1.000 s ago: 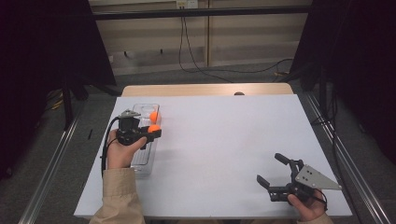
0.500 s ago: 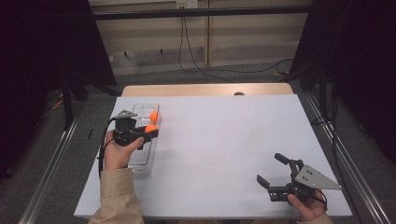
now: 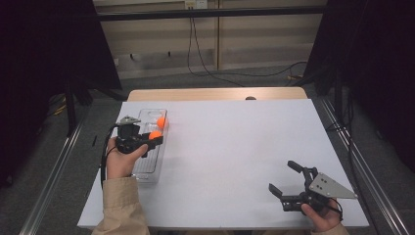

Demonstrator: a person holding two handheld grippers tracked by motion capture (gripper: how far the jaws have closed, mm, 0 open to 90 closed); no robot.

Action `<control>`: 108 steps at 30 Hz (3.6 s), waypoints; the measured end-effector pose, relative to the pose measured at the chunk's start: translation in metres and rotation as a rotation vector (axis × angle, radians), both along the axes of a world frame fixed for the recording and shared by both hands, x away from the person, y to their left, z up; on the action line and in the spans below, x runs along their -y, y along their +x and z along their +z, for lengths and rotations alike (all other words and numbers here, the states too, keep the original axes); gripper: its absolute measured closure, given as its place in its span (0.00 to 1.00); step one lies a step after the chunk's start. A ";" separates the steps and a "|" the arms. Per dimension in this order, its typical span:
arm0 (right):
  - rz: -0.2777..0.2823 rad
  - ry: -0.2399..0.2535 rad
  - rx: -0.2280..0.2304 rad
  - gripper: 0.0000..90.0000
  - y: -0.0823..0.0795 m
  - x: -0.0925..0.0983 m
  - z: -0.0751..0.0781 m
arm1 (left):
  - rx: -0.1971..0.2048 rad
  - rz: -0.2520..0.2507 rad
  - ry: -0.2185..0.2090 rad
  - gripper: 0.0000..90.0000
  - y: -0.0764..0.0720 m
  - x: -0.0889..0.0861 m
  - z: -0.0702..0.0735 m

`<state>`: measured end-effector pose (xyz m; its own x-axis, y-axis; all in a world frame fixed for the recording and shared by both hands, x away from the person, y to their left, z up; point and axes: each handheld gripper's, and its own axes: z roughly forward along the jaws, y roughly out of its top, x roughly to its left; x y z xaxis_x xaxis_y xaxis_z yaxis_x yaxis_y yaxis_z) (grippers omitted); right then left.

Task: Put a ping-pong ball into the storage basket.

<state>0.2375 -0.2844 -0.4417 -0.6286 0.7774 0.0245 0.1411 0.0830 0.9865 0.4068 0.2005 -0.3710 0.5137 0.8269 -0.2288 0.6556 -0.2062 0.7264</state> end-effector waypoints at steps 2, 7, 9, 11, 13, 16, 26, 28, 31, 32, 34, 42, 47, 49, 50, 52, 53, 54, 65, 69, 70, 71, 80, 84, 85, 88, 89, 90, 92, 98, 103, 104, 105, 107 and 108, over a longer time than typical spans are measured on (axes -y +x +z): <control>0.000 0.000 0.000 0.03 0.000 0.000 0.000 | -0.001 0.000 0.006 0.56 0.000 -0.001 0.000; 0.002 0.000 0.001 0.03 0.001 -0.001 0.000 | 0.000 0.007 0.011 0.56 -0.001 -0.005 0.000; 0.002 0.000 0.001 0.03 0.001 -0.001 0.000 | 0.000 0.009 0.009 0.56 -0.001 -0.006 0.000; 0.003 0.000 0.003 0.03 0.001 -0.001 0.000 | 0.005 0.010 0.012 0.56 -0.001 -0.006 -0.001; 0.003 0.000 0.003 0.03 0.001 -0.001 0.000 | 0.005 0.010 0.014 0.56 -0.001 -0.006 -0.001; 0.005 0.000 0.003 0.03 0.002 -0.001 0.000 | 0.001 0.010 0.020 0.56 -0.001 -0.007 -0.001; 0.008 0.000 0.003 0.03 0.002 -0.001 0.000 | -0.004 0.019 0.029 0.56 -0.002 -0.010 -0.003; 0.008 0.001 0.003 0.03 0.003 -0.002 0.000 | -0.006 0.020 0.038 0.56 -0.002 -0.010 -0.004; 0.008 0.001 0.003 0.03 0.003 -0.002 0.000 | -0.009 0.020 0.037 0.56 -0.002 -0.011 -0.005; 0.008 0.001 0.004 0.03 0.003 -0.002 0.000 | -0.009 0.020 0.039 0.56 -0.002 -0.011 -0.005; 0.008 0.001 0.004 0.03 0.003 -0.002 0.000 | -0.013 0.018 0.042 0.56 -0.002 -0.011 -0.005; 0.008 0.001 0.005 0.03 0.003 -0.002 0.000 | -0.016 0.025 0.047 0.56 -0.002 -0.012 -0.007; 0.007 0.000 0.006 0.03 0.003 -0.002 0.000 | -0.022 0.025 0.049 0.56 -0.001 -0.013 -0.009; 0.007 0.000 0.006 0.03 0.003 -0.002 0.000 | -0.022 0.030 0.052 0.56 -0.001 -0.013 -0.010; 0.007 0.000 0.006 0.03 0.003 -0.002 0.000 | -0.023 0.031 0.053 0.56 -0.001 -0.013 -0.010; 0.007 0.001 0.006 0.03 0.003 -0.002 0.000 | -0.024 0.033 0.052 0.55 -0.001 -0.013 -0.011; 0.007 0.000 0.006 0.03 0.003 -0.002 0.000 | -0.024 0.033 0.052 0.55 -0.001 -0.013 -0.011; 0.007 0.000 0.006 0.03 0.003 -0.002 0.000 | -0.025 0.032 0.054 0.55 -0.001 -0.013 -0.011; 0.008 0.000 0.008 0.03 0.003 -0.003 0.001 | -0.033 0.038 0.068 0.55 -0.001 -0.014 -0.014; 0.010 0.001 0.009 0.03 0.003 -0.003 0.001 | -0.037 0.046 0.076 0.55 -0.001 -0.014 -0.014; 0.010 0.001 0.009 0.03 0.003 -0.003 0.001 | -0.037 0.046 0.081 0.55 -0.001 -0.014 -0.014; 0.010 0.001 0.008 0.03 0.003 -0.003 0.001 | -0.038 0.047 0.080 0.55 -0.001 -0.014 -0.015; 0.010 0.001 0.008 0.03 0.003 -0.003 0.000 | -0.027 0.068 0.085 0.48 0.000 -0.015 -0.015; 0.009 0.000 0.009 0.03 0.003 -0.003 0.000 | -0.020 0.065 0.079 0.44 0.000 -0.014 -0.014; 0.007 0.001 0.008 0.03 0.003 -0.003 0.001 | -0.021 0.064 0.078 0.43 0.000 -0.014 -0.014; 0.007 0.001 0.008 0.03 0.003 -0.003 0.001 | -0.014 0.071 0.076 0.40 0.000 -0.014 -0.014; 0.007 0.001 0.006 0.03 0.003 -0.003 0.001 | -0.013 0.070 0.073 0.40 0.000 -0.013 -0.014; 0.007 0.001 0.006 0.03 0.003 -0.002 0.001 | -0.012 0.070 0.071 0.39 0.000 -0.013 -0.014; 0.006 0.001 0.007 0.03 0.003 -0.002 0.001 | -0.008 0.065 0.075 0.37 0.000 -0.013 -0.014; 0.004 0.002 0.010 0.03 0.003 -0.002 0.001 | 0.000 0.065 0.070 0.31 0.000 -0.011 -0.014; 0.000 0.006 0.009 0.03 0.003 -0.001 0.001 | 0.012 0.066 0.068 0.28 0.000 -0.010 -0.013; 0.000 0.006 0.010 0.03 0.003 -0.001 0.001 | 0.015 0.062 0.067 0.27 0.000 -0.010 -0.013; 0.000 0.007 0.008 0.03 0.003 -0.001 0.001 | 0.018 0.063 0.062 0.26 0.000 -0.010 -0.013; -0.001 0.007 0.009 0.03 0.003 -0.001 0.001 | 0.023 0.067 0.058 0.24 -0.001 -0.009 -0.013; -0.001 0.007 0.009 0.03 0.003 -0.001 0.001 | 0.025 0.070 0.058 0.23 -0.001 -0.009 -0.012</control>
